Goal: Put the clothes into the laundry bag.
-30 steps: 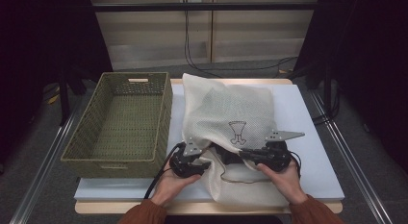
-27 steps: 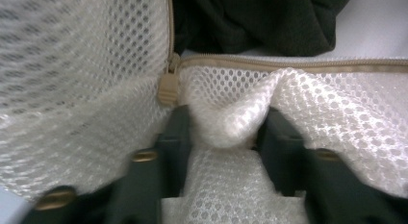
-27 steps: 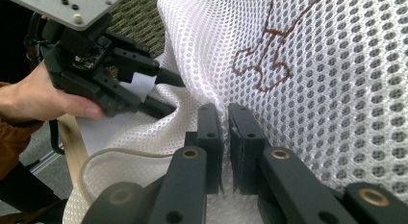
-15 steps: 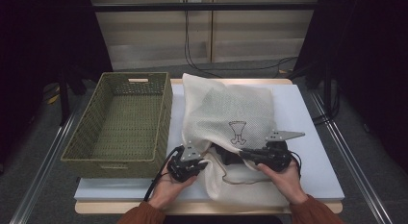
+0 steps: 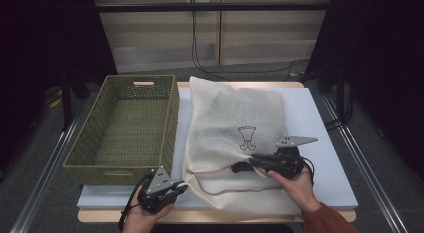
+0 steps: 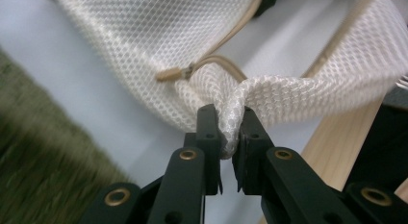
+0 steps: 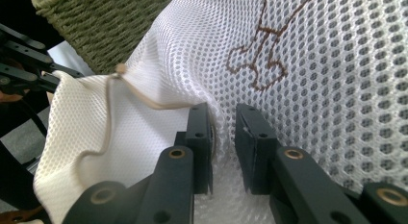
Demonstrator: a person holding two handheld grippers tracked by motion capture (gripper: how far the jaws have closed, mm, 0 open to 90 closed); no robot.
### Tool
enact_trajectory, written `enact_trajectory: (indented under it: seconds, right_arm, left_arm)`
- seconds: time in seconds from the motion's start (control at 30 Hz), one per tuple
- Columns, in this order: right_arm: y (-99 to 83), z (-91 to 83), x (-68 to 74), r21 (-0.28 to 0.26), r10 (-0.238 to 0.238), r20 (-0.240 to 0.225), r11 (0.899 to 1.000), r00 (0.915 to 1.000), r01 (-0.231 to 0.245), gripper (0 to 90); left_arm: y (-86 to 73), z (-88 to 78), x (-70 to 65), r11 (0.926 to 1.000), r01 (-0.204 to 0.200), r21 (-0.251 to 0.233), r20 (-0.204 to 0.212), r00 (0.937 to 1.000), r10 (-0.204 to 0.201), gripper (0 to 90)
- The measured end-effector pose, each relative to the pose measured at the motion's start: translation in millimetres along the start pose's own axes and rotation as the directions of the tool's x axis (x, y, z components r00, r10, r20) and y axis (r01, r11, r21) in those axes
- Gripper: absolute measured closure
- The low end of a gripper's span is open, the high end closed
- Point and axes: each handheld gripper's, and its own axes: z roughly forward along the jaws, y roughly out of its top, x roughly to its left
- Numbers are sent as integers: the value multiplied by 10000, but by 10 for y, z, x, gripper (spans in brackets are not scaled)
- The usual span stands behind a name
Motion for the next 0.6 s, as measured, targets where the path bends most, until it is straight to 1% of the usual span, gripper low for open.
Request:
enact_trajectory:
  seconds: [0.07,0.1,0.13,0.17,0.2,0.23,0.27,0.3,0.33,0.37,0.4,0.43,0.47,0.5,0.53,0.6]
  right_arm:
    - [-5,-4,3,17,21,2,10000,10000,-21,744]
    - [-16,-17,11,45,1,25,10000,10000,-1,709]
    - [-21,-32,15,26,-3,13,10000,10000,3,696]
    - [-26,-49,21,14,5,10,10000,10000,-5,683]
    - [-26,-49,21,14,5,10,10000,10000,-5,683]
    - [-32,-93,40,80,-148,216,9999,9997,146,657]
    - [-38,-121,53,94,-220,340,9997,9992,217,645]
    - [-38,-121,53,94,-220,340,9997,9992,217,645]
    - [-57,-184,60,8,-192,283,9998,9994,192,625]
    - [-68,-216,66,-26,-203,329,9998,9993,204,619]
    - [-81,-252,69,-41,-201,369,9998,9991,203,614]
    - [-81,-252,69,-41,-201,369,9998,9991,203,614]
    - [-115,-332,67,-134,-181,454,9997,9988,187,601]
    - [-137,-376,63,-183,-148,532,9997,9985,158,596]
    - [-164,-424,61,-213,-117,628,9997,9980,131,592]
    - [-226,-523,49,-341,-74,892,9994,9960,105,578]
  left_arm:
    - [-29,-27,15,10000,17,43,-22,10000,-17,824]
    - [-79,-67,24,9999,141,76,-18,9999,-141,823]
    - [-104,-87,19,9998,179,62,-99,9998,-178,819]
    - [-133,-109,7,9998,197,-103,-185,9996,-199,817]
    - [-133,-109,7,9998,197,-103,-185,9996,-199,816]
    - [-175,-137,7,9998,182,14,-105,9998,-182,812]
    - [-175,-137,7,9998,182,14,-105,9998,-182,806]
    - [-187,-152,3,9997,229,-84,-132,9996,-230,806]
    - [-190,-182,-5,9995,277,-155,-176,9995,-279,788]
    - [-191,-188,-6,9990,349,-266,-83,9993,-352,778]
    - [-189,-200,-11,9989,366,-297,-114,9993,-370,764]
    - [-189,-200,-11,9989,366,-297,-114,9993,-370,745]
    - [-193,-214,-13,9989,363,-308,-65,9993,-366,726]
    - [-198,-228,-20,9982,467,-385,-24,9989,-468,718]
    - [-208,-278,-24,9981,416,-452,17,9991,-416,707]
    - [-216,-345,-34,9966,484,-668,146,9988,-476,664]
